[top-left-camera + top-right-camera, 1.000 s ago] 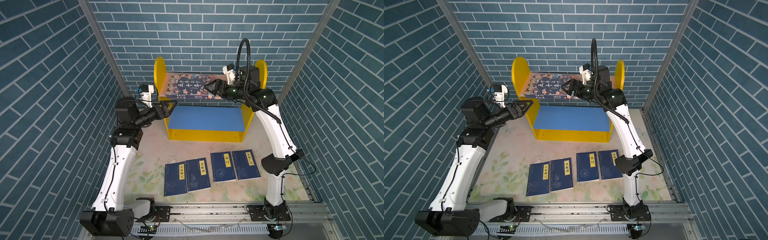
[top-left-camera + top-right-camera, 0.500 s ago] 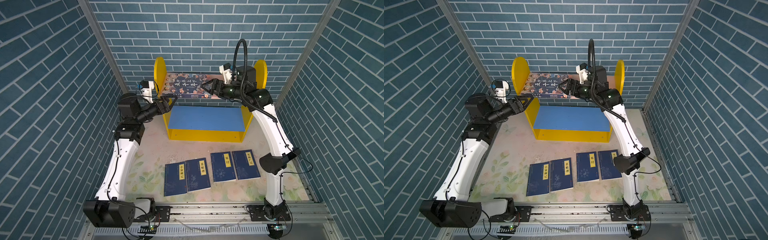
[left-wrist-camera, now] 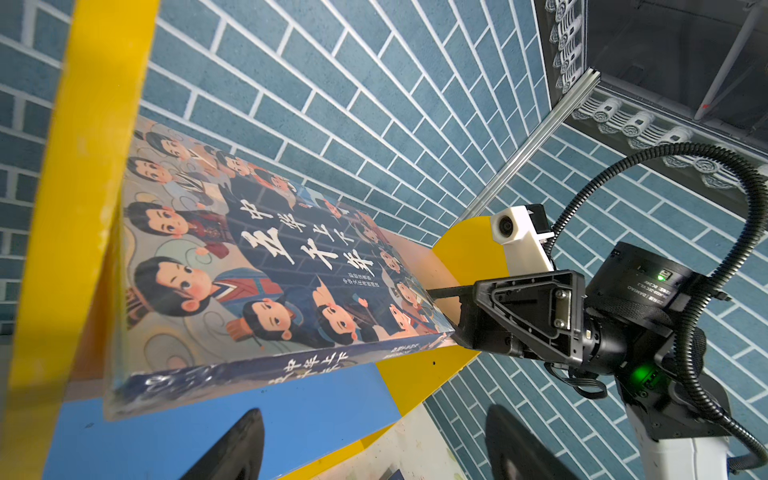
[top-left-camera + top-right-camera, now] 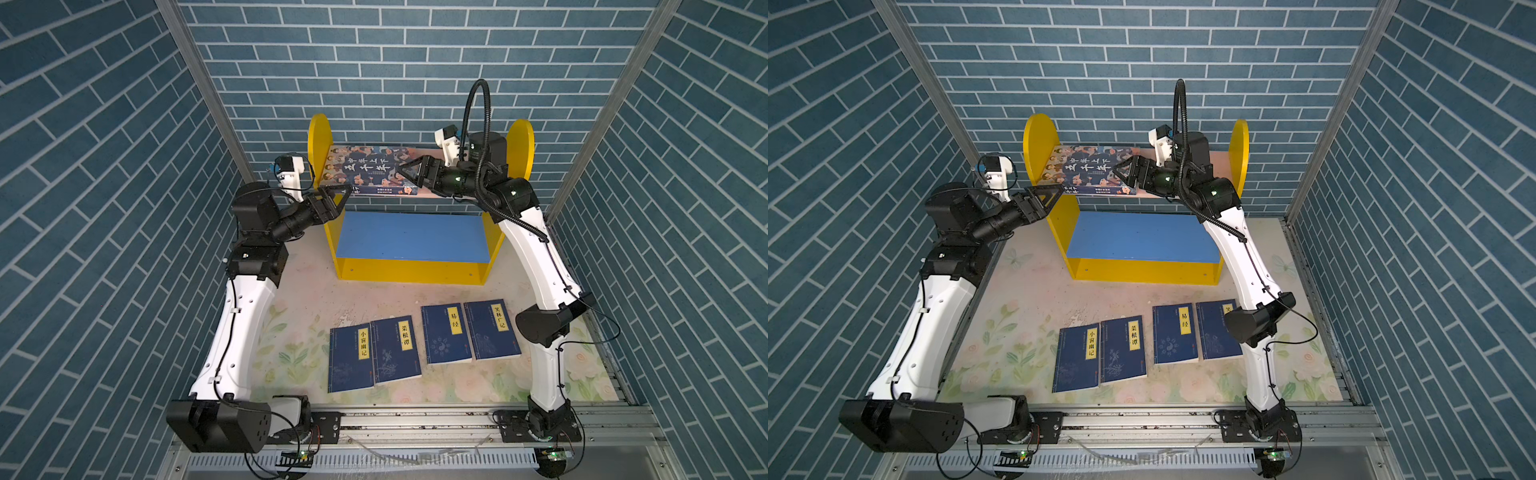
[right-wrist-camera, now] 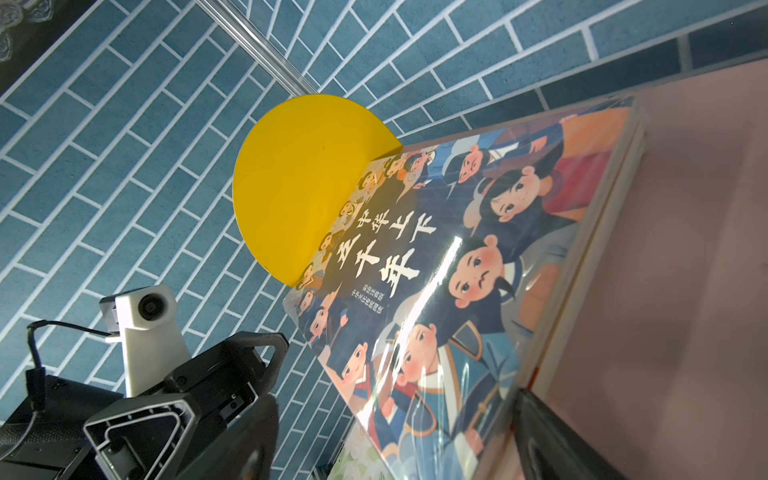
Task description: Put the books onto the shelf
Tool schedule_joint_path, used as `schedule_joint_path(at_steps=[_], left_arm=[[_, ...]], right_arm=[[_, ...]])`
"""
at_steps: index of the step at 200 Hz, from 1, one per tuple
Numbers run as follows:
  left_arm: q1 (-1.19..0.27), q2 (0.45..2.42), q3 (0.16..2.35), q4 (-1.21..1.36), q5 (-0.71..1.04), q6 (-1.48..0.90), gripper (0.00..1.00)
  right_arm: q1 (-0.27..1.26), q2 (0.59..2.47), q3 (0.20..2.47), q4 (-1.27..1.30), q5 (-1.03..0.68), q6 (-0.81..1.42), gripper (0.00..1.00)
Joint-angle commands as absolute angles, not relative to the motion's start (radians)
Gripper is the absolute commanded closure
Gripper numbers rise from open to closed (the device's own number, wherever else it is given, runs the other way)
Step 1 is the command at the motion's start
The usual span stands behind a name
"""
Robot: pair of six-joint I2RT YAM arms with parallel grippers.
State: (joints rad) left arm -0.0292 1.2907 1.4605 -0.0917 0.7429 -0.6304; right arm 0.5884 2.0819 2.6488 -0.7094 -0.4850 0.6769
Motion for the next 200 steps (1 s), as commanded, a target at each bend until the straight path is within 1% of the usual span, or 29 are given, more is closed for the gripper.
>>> schedule_joint_path(at_steps=[1,76,107,143,170,200], left_arm=[[-0.016,1.299,1.499,-0.070,0.734,-0.605,0.16],[-0.003,1.315,1.524,-0.066,0.738,-0.608,0.15],[0.003,1.279,1.545,-0.124,0.770,-0.582,0.15],[0.005,1.246,1.575,-0.279,0.737,-0.541,0.15],[0.005,1.218,1.553,-0.288,0.756,-0.532,0.15],[0.005,1.228,1.524,-0.276,0.766,-0.541,0.15]], right_arm=[[0.603,2.098,2.683,-0.674,-0.515,0.695,0.12],[0.602,2.105,2.684,-0.660,-0.508,0.697,0.12],[0.601,2.105,2.684,-0.661,-0.506,0.697,0.12],[0.594,2.097,2.684,-0.668,-0.491,0.689,0.12],[0.591,2.088,2.683,-0.684,-0.473,0.663,0.11],[0.585,2.090,2.682,-0.696,-0.475,0.652,0.11]])
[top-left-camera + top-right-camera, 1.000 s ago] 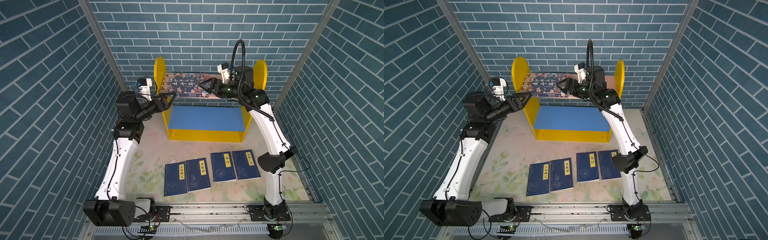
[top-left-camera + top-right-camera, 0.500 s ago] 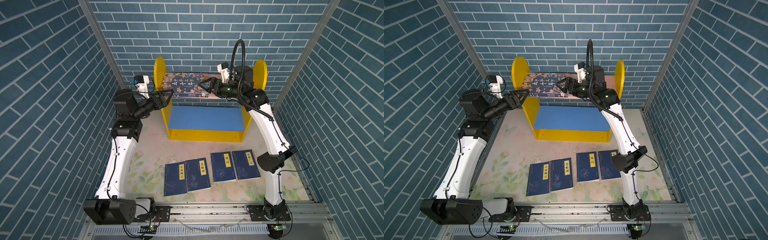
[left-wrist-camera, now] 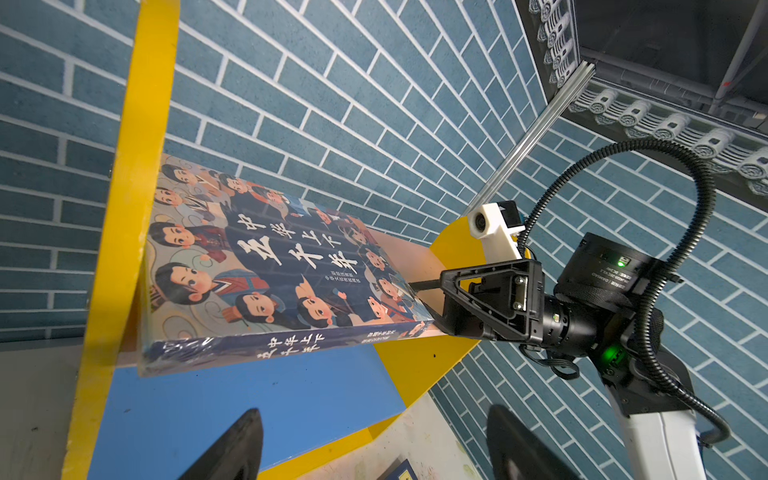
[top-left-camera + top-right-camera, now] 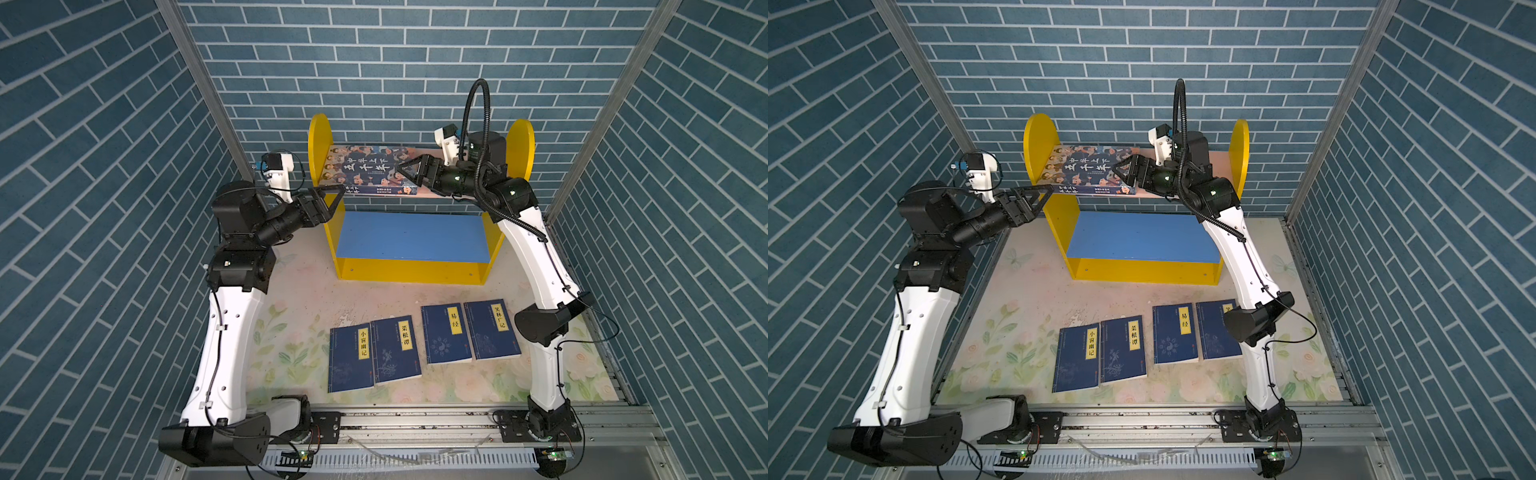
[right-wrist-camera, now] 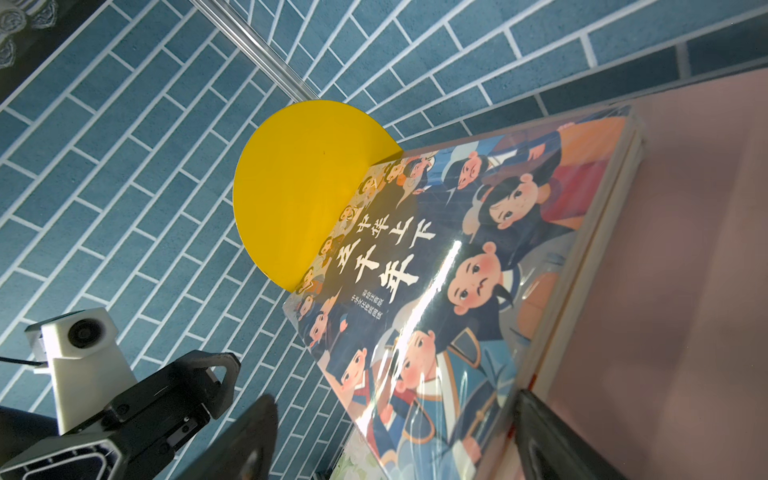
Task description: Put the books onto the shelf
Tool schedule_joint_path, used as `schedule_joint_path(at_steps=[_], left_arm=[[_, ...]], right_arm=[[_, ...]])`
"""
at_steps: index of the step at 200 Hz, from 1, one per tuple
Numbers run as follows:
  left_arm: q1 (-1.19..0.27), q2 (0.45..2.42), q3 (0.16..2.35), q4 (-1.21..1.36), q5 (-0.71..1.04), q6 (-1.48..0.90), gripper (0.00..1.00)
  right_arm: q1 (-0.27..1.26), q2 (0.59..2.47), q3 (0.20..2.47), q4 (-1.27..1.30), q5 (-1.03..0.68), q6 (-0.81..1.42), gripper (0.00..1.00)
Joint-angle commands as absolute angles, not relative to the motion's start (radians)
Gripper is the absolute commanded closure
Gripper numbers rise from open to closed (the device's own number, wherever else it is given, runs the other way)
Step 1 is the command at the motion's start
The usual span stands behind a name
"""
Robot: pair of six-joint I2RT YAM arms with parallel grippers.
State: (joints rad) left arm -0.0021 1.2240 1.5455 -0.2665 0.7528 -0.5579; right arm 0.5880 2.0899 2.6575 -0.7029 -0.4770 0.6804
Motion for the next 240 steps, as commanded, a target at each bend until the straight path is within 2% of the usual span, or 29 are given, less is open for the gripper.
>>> schedule_joint_path(at_steps=[1,91,240], left_arm=[[0.005,1.229,1.524,-0.276,0.765,-0.541,0.15],[0.005,1.332,1.541,-0.205,0.743,-0.570,0.16],[0.005,1.386,1.591,-0.166,0.686,-0.590,0.16]], right_arm=[[0.586,2.091,2.682,-0.696,-0.475,0.652,0.11],[0.588,2.094,2.681,-0.689,-0.485,0.652,0.12],[0.587,2.102,2.681,-0.663,-0.504,0.672,0.11]])
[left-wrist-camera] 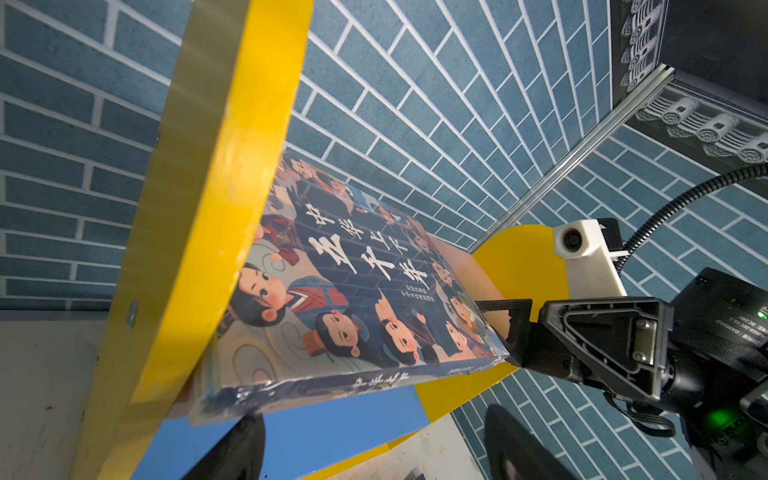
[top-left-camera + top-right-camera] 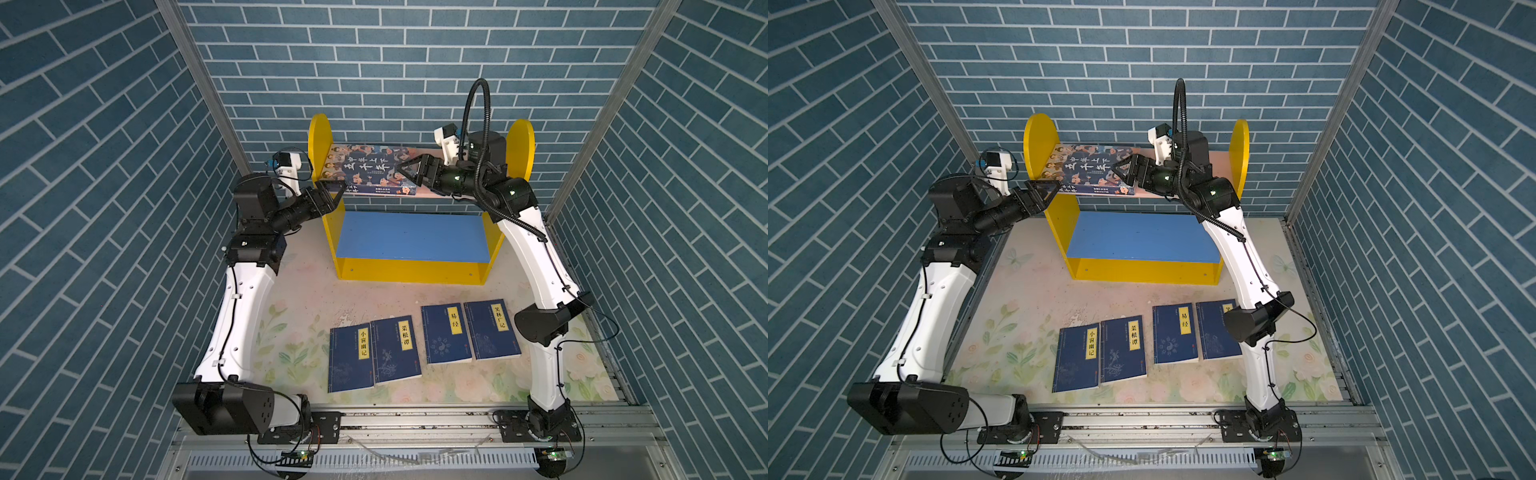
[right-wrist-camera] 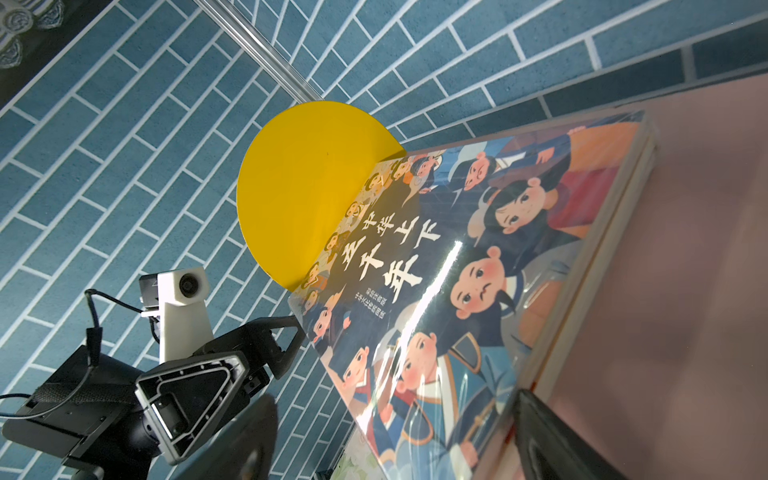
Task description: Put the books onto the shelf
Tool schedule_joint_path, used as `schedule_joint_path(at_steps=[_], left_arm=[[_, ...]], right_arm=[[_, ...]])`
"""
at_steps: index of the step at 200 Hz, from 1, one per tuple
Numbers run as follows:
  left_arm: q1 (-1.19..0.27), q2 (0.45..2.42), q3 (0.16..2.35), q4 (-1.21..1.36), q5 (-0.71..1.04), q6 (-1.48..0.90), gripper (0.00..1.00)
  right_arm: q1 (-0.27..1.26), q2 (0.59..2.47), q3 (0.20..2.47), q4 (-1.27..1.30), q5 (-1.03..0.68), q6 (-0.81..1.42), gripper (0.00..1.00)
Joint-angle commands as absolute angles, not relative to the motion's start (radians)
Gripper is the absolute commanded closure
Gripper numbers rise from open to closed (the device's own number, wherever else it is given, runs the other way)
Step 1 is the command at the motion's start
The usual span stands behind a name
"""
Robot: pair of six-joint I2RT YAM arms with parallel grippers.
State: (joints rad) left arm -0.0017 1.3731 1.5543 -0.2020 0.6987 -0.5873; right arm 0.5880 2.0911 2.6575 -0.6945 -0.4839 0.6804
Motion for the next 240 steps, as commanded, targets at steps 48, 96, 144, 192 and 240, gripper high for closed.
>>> schedule_joint_path(at_steps=[48,96,144,192,240], left_arm=[[0.005,1.366,1.566,-0.160,0.701,-0.614,0.16],[0.005,1.337,1.542,-0.151,0.715,-0.628,0.16],[0.005,1.345,1.539,-0.134,0.727,-0.631,0.16],[0.005,1.326,1.531,-0.139,0.737,-0.631,0.16],[0.005,1.293,1.522,-0.170,0.738,-0.606,0.16]], right_arm=[[0.587,2.112,2.682,-0.647,-0.508,0.679,0.11],[0.586,2.133,2.691,-0.614,-0.519,0.698,0.11],[0.584,2.150,2.695,-0.574,-0.540,0.719,0.11],[0.574,2.089,2.698,-0.606,-0.462,0.635,0.11],[0.568,1.947,2.618,-0.694,-0.410,0.495,0.15]])
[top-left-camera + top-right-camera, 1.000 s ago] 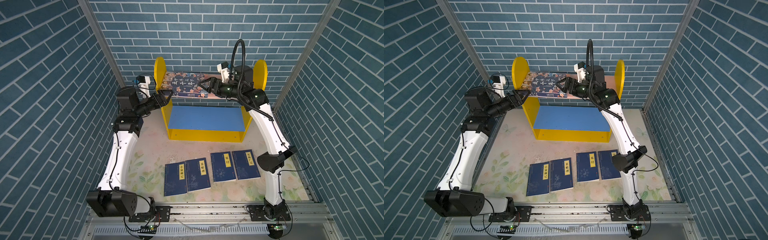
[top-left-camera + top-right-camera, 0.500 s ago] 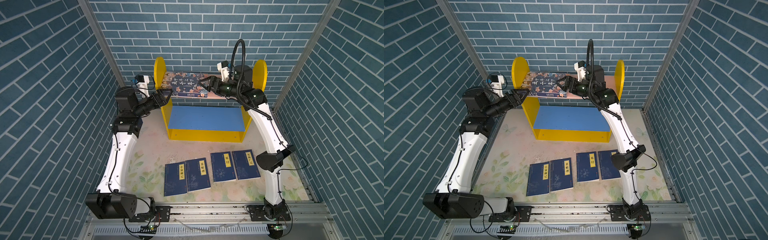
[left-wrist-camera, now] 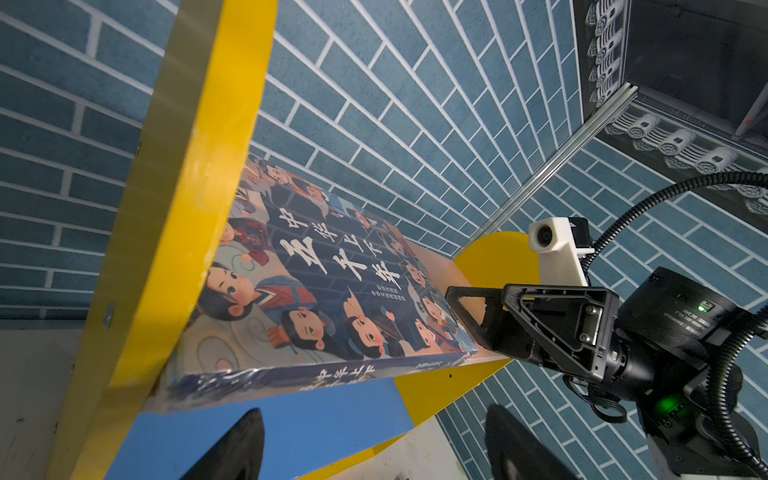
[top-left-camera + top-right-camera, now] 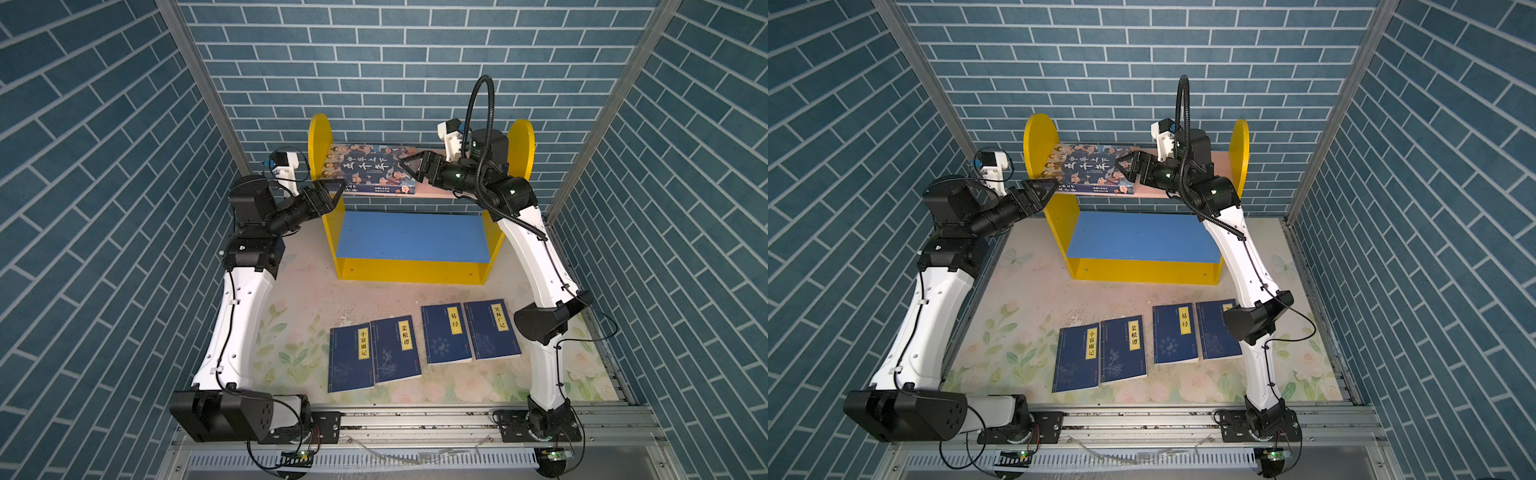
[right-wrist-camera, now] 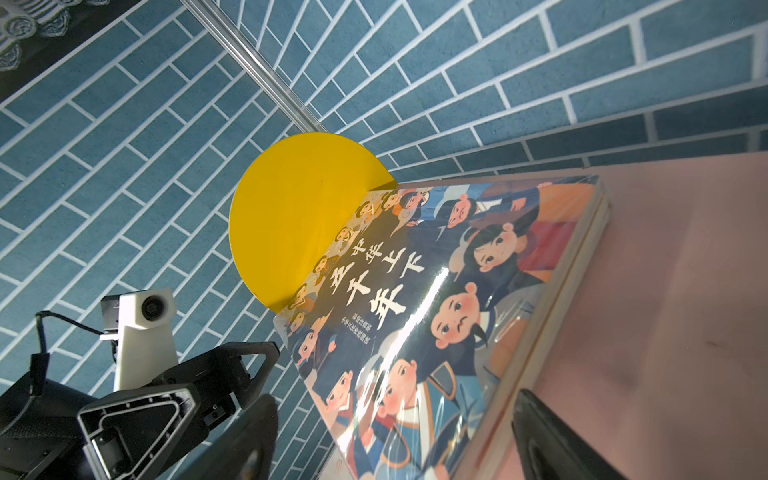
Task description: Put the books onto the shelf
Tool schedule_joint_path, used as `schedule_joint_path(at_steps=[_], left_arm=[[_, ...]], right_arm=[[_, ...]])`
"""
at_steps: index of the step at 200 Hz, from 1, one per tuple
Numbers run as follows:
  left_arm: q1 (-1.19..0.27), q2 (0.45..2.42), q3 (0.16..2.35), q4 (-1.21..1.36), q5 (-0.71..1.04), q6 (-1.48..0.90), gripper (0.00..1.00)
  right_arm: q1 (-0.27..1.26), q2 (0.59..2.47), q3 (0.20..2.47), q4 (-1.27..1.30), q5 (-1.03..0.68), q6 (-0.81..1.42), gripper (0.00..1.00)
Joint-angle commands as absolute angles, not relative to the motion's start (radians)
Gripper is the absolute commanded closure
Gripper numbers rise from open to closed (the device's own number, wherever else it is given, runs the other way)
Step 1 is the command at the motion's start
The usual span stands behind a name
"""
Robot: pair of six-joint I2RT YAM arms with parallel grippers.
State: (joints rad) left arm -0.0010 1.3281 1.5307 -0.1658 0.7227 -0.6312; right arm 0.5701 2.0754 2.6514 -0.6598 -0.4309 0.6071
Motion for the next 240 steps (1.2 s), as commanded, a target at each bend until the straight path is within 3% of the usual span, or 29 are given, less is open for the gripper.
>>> schedule_joint_path(at_steps=[1,39,80,153,240], left_arm=[[0.005,1.293,1.522,-0.171,0.738,-0.606,0.16],[0.005,1.289,1.519,-0.181,0.741,-0.590,0.16],[0.005,1.301,1.521,-0.173,0.748,-0.584,0.16],[0.005,1.308,1.517,-0.156,0.749,-0.588,0.16],[0.005,1.318,1.502,-0.138,0.756,-0.589,0.16]], right_arm=[[0.566,1.945,2.616,-0.697,-0.413,0.493,0.15],[0.596,1.857,2.505,-0.835,-0.485,0.415,0.27],[0.668,1.783,2.395,-0.908,-0.315,0.293,0.38],[0.690,1.846,2.423,-0.903,-0.152,0.237,0.57],[0.710,1.946,2.520,-0.879,-0.058,0.158,0.69]])
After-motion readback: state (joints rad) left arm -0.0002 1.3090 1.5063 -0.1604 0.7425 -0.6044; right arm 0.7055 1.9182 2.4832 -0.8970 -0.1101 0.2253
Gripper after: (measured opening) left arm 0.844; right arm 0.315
